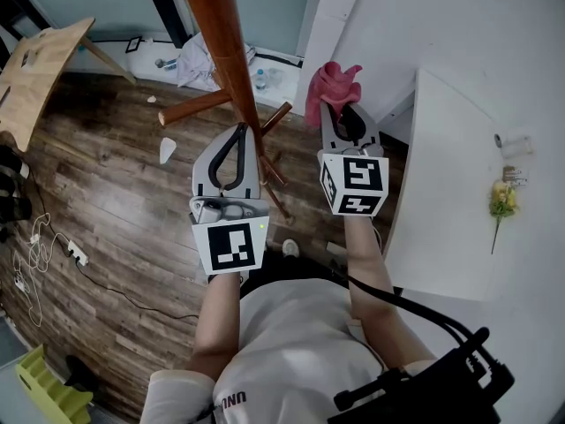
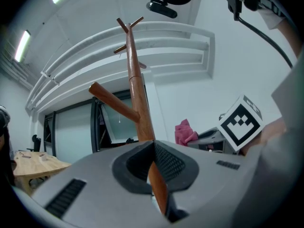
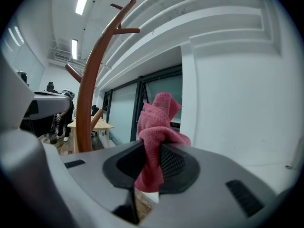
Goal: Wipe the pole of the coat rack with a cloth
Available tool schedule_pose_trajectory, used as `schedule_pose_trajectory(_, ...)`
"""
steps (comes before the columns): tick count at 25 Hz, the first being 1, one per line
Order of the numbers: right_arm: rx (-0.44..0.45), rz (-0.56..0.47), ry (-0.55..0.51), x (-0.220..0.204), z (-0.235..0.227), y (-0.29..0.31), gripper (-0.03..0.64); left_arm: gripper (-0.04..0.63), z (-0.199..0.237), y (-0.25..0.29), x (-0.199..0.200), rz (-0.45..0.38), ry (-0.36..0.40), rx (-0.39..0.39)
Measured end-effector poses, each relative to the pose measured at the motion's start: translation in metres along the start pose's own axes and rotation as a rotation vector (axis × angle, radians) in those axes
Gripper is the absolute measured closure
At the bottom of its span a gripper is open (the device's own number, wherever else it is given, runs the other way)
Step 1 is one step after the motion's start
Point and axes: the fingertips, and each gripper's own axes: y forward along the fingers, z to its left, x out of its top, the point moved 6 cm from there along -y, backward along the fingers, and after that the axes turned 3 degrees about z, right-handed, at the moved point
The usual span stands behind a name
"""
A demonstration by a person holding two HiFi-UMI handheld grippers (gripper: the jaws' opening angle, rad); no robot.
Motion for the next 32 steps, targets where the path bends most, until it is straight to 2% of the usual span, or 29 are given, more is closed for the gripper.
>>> schedule_pose_trajectory(1,-0.004,-0.007,0.001,0.002,-0.001,-0.002,0.537,0.583,-0.001,0.0,0.002,-0.003,0.025,-0.01)
schedule_pose_trajectory(6,-0.021,-0.06,0.001,0.018,-0.002,-0.016,0.537,0.583,-0.004,-0.003,0.008,-0.021,0.015,-0.022)
schedule_pose_trajectory(10,-0.027,-0.11,-0.005,0.035,0.001,-0.027,0.537,0.583,-0.002,-0.004,0.017,-0.042,0.038,-0.034)
schedule_pose_trajectory(11,-0.028,-0.123,-0.007,0.04,0.001,-0.029,0.537,0.583,-0.002,-0.004,0.018,-0.048,0.011,-0.027)
schedule_pose_trajectory(14,-0.032,-0.161,-0.015,0.052,0.001,-0.037,0.537,0.583,-0.001,-0.006,0.018,-0.065,-0.211,0.026)
schedule_pose_trajectory(15,-0.033,-0.174,-0.017,0.056,0.002,-0.04,0.537,0.583,0.0,-0.006,0.019,-0.07,-0.241,0.033)
schedule_pose_trajectory(32,-0.044,-0.419,-0.075,0.119,0.015,-0.083,0.537,0.583,0.02,-0.017,0.055,-0.148,-0.224,0.039)
